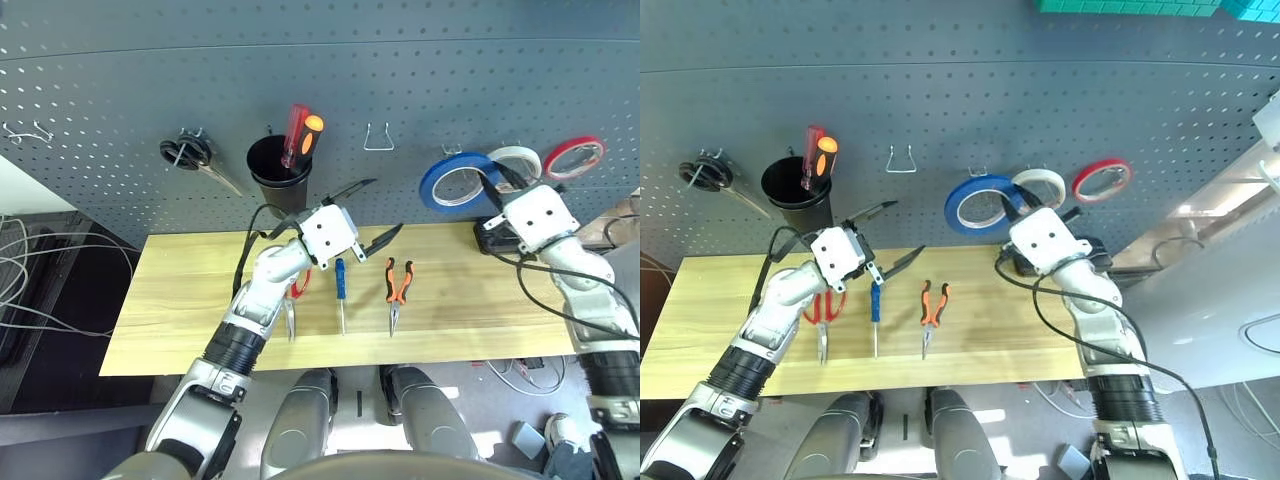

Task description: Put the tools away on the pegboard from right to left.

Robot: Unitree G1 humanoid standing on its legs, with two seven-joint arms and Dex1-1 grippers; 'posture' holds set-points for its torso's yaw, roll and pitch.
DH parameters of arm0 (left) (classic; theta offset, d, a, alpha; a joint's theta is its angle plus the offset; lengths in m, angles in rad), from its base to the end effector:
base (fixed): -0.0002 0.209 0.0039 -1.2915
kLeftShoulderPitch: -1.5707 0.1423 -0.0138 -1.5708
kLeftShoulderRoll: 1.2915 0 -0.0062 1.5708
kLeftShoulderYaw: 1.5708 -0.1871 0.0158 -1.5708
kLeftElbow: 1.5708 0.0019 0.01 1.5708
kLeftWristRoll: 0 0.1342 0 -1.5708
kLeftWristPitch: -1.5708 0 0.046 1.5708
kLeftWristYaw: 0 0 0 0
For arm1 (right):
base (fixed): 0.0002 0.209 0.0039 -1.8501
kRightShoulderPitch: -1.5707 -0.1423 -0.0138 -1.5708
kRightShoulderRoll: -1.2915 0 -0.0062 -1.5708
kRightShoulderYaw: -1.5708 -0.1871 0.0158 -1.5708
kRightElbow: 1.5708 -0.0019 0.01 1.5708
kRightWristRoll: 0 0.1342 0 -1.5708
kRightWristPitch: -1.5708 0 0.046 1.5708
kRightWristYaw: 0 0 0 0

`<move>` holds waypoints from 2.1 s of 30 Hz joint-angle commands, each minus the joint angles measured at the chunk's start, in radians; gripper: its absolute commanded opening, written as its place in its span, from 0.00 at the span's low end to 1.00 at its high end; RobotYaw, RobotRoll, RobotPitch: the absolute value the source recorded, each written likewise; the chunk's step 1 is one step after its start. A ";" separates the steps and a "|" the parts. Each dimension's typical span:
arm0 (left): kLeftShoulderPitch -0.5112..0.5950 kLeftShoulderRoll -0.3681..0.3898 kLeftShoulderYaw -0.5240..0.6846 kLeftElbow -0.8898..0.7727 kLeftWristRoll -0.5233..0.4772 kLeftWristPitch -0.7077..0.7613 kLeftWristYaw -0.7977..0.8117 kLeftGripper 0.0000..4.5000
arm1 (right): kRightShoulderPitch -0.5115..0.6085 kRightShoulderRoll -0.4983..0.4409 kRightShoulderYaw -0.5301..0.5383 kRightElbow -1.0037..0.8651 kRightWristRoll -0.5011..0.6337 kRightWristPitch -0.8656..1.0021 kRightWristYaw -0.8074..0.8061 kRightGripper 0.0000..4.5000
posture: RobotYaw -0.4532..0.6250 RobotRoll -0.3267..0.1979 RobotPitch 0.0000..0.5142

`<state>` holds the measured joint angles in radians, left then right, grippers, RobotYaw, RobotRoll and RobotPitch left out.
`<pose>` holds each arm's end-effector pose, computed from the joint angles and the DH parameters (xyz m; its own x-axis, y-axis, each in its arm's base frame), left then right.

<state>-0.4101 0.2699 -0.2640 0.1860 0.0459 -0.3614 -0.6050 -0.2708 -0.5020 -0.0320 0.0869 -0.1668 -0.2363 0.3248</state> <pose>0.2640 0.1310 0.1065 0.5236 -0.8408 0.1373 0.6446 0.4964 0.5814 0.2465 -0.2323 0.1211 0.9054 0.3924 0.1620 -0.1806 0.7014 -0.6895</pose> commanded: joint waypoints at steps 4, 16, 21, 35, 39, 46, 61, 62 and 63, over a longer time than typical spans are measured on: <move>0.021 0.070 -0.056 -0.053 0.057 0.168 -0.074 1.00 | 0.140 -0.004 0.115 -0.033 0.134 0.207 0.266 0.67 | 0.39 0.62 0.38; -0.002 0.209 -0.192 -0.068 0.129 0.358 -0.318 1.00 | -0.112 0.227 0.096 0.060 0.364 1.376 0.259 0.99 | 0.39 0.62 0.43; -0.026 0.206 -0.213 -0.077 0.136 0.358 -0.357 1.00 | -0.284 0.406 -0.026 0.218 0.361 1.628 0.088 0.99 | 0.42 0.62 0.46; -0.050 0.199 -0.202 -0.097 0.111 0.335 -0.391 1.00 | -0.111 0.445 -0.104 0.022 0.329 1.681 -0.140 0.99 | 0.43 0.62 0.51; -0.056 0.197 -0.194 -0.077 0.107 0.317 -0.386 1.00 | -0.069 0.462 -0.110 -0.006 0.325 1.650 -0.168 0.99 | 0.43 0.62 0.51; -0.050 0.198 -0.189 -0.084 0.101 0.312 -0.391 1.00 | -0.065 0.492 -0.104 0.080 0.321 1.528 -0.196 0.99 | 0.44 0.62 0.53; -0.028 0.198 -0.185 -0.112 0.087 0.310 -0.386 1.00 | -0.216 0.471 -0.089 0.505 0.305 1.150 -0.208 0.99 | 0.46 0.62 0.53; -0.028 0.197 -0.185 -0.112 0.088 0.310 -0.386 1.00 | -0.219 0.469 -0.084 0.521 0.305 1.144 -0.205 0.99 | 0.46 0.62 0.53; -0.029 0.196 -0.184 -0.111 0.087 0.310 -0.384 1.00 | -0.221 0.466 -0.077 0.532 0.304 1.142 -0.201 0.99 | 0.47 0.62 0.52</move>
<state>-0.4560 0.4677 -0.4474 0.0844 0.1413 -0.0448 -0.9888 -0.5333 -0.0356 -0.1246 0.5309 0.1526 0.8955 0.1219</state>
